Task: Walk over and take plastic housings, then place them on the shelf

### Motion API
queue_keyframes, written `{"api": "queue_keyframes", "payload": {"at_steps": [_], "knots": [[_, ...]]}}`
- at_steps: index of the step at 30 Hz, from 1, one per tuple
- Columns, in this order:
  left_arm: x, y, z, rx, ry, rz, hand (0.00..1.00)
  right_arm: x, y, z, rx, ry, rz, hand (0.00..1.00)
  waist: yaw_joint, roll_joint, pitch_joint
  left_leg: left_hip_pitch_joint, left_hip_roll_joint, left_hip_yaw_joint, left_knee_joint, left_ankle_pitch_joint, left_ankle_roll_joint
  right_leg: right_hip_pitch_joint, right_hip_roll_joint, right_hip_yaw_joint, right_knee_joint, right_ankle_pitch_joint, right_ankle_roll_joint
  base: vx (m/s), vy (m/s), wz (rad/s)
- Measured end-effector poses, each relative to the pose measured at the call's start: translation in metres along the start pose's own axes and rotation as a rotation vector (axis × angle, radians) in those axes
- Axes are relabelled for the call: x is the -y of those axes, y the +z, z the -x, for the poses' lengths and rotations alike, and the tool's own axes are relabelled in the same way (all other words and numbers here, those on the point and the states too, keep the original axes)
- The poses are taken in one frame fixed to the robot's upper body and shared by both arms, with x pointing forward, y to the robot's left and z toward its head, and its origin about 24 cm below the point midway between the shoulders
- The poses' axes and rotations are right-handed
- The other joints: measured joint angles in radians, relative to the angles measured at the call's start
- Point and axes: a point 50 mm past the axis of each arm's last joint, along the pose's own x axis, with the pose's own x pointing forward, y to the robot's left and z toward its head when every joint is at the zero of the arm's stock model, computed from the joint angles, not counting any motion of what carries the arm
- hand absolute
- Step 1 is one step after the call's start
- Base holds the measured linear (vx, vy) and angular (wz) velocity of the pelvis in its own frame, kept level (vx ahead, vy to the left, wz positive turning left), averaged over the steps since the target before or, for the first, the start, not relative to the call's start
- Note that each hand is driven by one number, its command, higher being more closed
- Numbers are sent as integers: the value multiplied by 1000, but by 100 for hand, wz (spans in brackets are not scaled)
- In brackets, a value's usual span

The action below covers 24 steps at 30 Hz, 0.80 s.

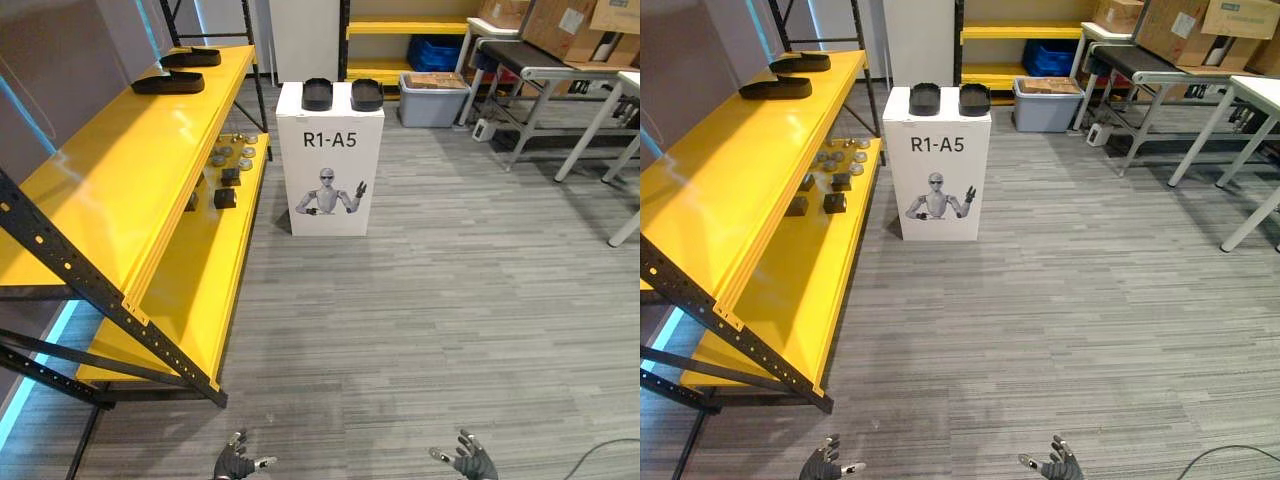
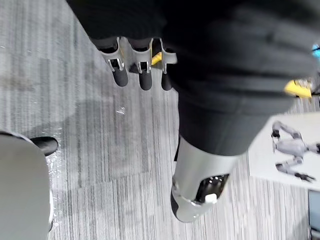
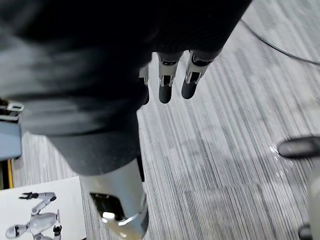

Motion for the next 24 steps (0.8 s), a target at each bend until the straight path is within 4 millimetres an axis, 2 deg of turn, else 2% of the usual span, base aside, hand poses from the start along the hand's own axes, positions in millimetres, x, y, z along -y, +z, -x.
{"api": "queue_keyframes", "payload": {"at_steps": [6,13,20,23,24], "knots": [[-2,7,2,43,-6,1,0,6,5,-1,15,10,19,0,-21,5,4,1,2,4,2,-9,-14,3,0,0,-6,-7,11,9,-22,-1],[-3,12,3,64,-3,7,0,6,7,-1,24,19,42,0,-23,11,5,-5,6,18,17,-18,-24,-5,1,5,-2,-9,12,-16,-23,-6],[-6,12,4,68,26,45,0,8,16,-2,53,12,46,0,-24,30,8,-51,17,36,77,-58,13,-44,5,12,16,-17,1,-24,-8,-9],[-12,9,7,66,54,85,0,5,23,-6,69,13,43,0,-21,35,8,-93,23,62,126,-104,17,-104,1,31,78,-66,17,27,16,-24],[-14,8,8,65,63,97,0,5,25,-7,73,9,40,0,-22,35,8,-108,22,65,154,-129,23,-135,-8,29,138,-104,30,105,32,-10]]}}
